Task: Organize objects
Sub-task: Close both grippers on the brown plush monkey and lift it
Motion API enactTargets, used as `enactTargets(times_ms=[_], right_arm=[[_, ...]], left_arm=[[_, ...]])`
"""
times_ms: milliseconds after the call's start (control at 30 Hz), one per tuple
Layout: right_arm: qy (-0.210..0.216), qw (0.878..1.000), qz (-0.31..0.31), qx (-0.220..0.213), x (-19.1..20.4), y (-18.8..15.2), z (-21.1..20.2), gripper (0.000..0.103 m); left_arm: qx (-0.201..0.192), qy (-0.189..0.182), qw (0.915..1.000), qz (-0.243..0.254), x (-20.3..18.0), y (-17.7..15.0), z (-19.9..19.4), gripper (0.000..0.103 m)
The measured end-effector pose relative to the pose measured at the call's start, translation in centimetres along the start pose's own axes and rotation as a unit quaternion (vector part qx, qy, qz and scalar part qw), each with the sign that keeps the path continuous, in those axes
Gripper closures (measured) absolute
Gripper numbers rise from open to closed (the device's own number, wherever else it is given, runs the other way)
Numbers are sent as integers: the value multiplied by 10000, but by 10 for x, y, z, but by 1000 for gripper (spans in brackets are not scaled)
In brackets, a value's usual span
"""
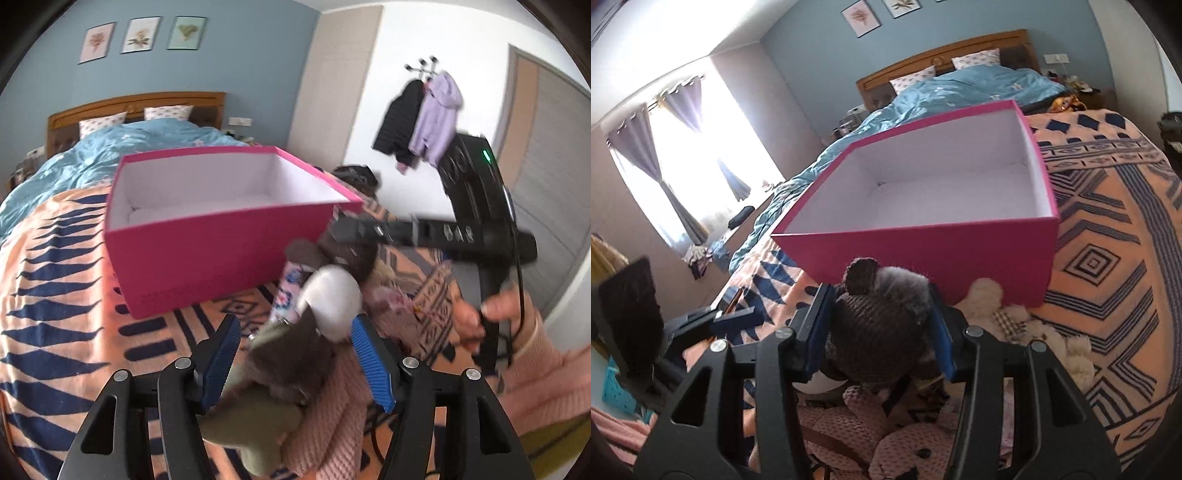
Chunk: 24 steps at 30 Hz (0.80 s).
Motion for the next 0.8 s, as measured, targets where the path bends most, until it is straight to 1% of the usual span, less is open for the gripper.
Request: enactTargets(times_ms=[33,100,133,167,200,267,367,533,633,800], right_arm=[[21,10000,35,-7,0,1,0,52],[37,10000,39,-25,3,0,-1,52],[49,10000,41,-29,4,0,-1,52],[58,10000,50,-32,5,0,-1,52],[49,10000,49,-35,5,0,0,52],[48,10000,63,-54,5,0,-1,52],[161,9997,141,-79,10,2,-4,52],[248,9993,23,-266,27,15,-9,52],[358,9987,-19,-372,38,28,-12,52],[489,9969,-159,-588,58,57,-11,52]], left_arm=[[64,44,9999,73,-3,-2,3,39],[264,226,9992,188,-4,-7,14,45],[337,327,9987,186,0,-9,18,55],[385,360,9985,152,3,-10,20,61],[390,350,9986,71,7,-10,21,64],[315,165,9992,-205,17,-7,19,73],[206,135,9991,-354,25,-3,14,76],[5,226,9991,-357,38,15,2,77],[-124,443,9986,-252,50,33,-6,77],[-220,756,9968,-118,74,57,-14,77]])
Point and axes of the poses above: each gripper's, at about its wrist camera, not at the fingertips, and z roughly the way its jaws point, x to its left, y to its top, the point moved 10 cm from there along z, roughly the way its jaws point, and after that the axes turned 15 degrees about z, right-handed, at the moved point
